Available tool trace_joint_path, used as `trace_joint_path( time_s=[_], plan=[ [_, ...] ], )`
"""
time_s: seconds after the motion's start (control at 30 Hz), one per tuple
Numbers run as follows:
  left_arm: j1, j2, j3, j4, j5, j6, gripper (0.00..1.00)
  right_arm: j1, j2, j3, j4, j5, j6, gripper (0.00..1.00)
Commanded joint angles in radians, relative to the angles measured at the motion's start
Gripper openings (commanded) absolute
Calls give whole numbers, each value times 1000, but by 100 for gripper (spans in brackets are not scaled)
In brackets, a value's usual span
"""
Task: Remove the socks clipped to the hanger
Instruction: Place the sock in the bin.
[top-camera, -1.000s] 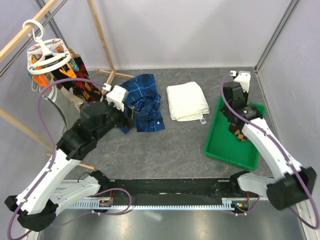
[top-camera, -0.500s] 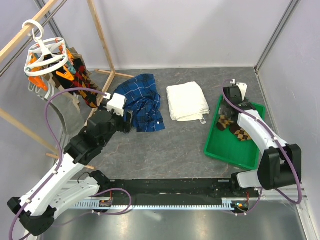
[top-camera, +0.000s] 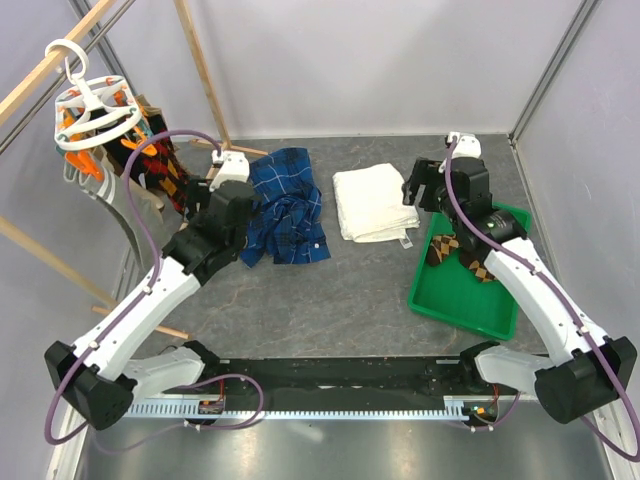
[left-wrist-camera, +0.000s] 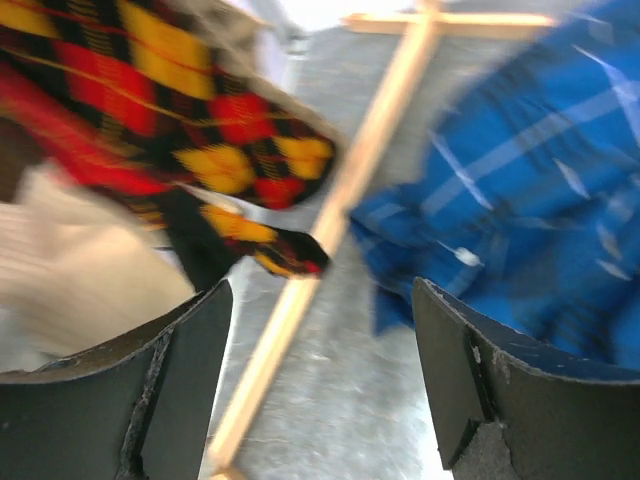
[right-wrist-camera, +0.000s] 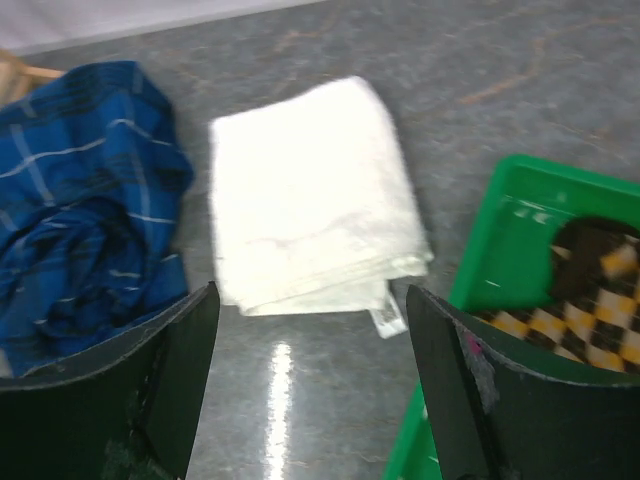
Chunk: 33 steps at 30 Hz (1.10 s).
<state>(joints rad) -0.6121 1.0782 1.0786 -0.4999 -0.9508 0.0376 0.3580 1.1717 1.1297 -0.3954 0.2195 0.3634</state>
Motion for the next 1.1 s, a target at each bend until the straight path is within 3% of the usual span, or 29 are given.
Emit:
trace_joint_path(
  time_s=[0.0,0.2,0.3,0.4,0.5,0.57,0.73,1.07],
  plan=[
    [46,51,93,35,-183,68,79,19,17,-5,130,-160,28,82],
    [190,63,99,84,-71,56,77,58,37,48,182,-216,19,78],
    [198,83,118,83,-63,77,68,91,65,105,214,-276,6,74],
    [198,48,97,86,-25,79,50,156,115,198,221,-272,-20,69],
    [198,3,69,96,23,88,17,226,175,300,240,-264,-35,65],
    [196,-29,52,93,72,81,4,281,207,379,257,-266,-50,63],
    [198,-162,6,48,181,16,2,392,348,600,306,-252,-90,63],
    [196,-308,-72,-19,248,-96,2,611,687,1031,310,-211,-159,53]
  ],
)
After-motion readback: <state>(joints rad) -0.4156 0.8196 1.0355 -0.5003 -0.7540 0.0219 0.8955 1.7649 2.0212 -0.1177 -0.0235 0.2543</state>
